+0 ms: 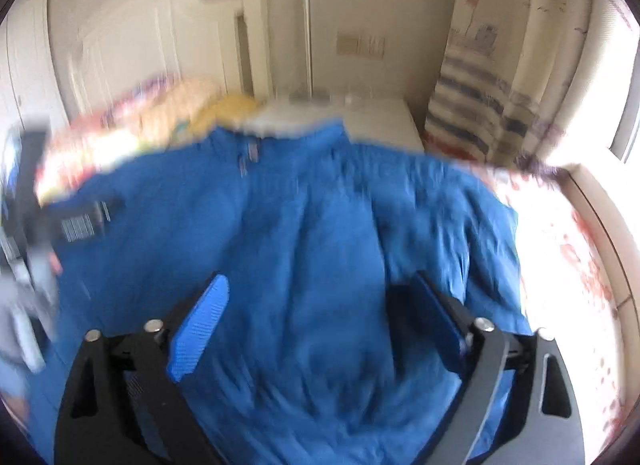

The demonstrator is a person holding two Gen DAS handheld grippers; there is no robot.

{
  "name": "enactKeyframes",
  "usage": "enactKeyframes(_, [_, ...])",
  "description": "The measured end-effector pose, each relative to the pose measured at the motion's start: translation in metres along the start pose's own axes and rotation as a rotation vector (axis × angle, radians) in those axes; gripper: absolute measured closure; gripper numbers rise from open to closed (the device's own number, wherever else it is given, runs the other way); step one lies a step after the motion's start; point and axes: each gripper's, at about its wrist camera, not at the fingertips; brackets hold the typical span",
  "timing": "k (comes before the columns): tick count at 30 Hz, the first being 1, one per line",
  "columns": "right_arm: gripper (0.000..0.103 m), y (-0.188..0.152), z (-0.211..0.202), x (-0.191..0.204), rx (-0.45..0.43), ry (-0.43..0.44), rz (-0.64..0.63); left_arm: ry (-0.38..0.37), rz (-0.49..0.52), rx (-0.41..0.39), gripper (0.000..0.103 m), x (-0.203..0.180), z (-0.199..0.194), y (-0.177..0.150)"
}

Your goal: Fold large clothes

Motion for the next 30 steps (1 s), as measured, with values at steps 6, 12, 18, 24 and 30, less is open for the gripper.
enactKeyframes(6, [0.002, -0.002, 0.011, 0.009, 0.022, -0.025, -0.034, -0.010, -0.011, -0.002, 0.004, 0.003, 0.002, 0.001])
enactKeyframes(12, [0.002, -0.002, 0.015, 0.001, 0.029, 0.023, 0.006, -0.050, -0.023, 0.004, 0.005, 0.006, -0.006, -0.002])
enactKeyframes(18, [0.003, -0.014, -0.036, -0.012, 0.001, 0.108, 0.059, -0.158, -0.103, -0.130, 0.005, 0.000, -0.118, -0.037])
enactKeyframes(24, [0.003, -0.059, -0.064, 0.042, 0.060, 0.094, -0.194, -0.126, 0.076, 0.079, 0.005, -0.046, -0.113, -0.102])
enactKeyframes(30, [0.003, -0.071, -0.055, 0.041, 0.127, 0.059, -0.185, -0.083, 0.060, 0.163, 0.004, -0.041, -0.090, -0.122])
Point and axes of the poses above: each gripper's, at about its wrist camera, not at the fingertips, and z roughly the way its jaws point, x to its left, y to its top, and after that the axes turned 12 degrees about -y, right-handed
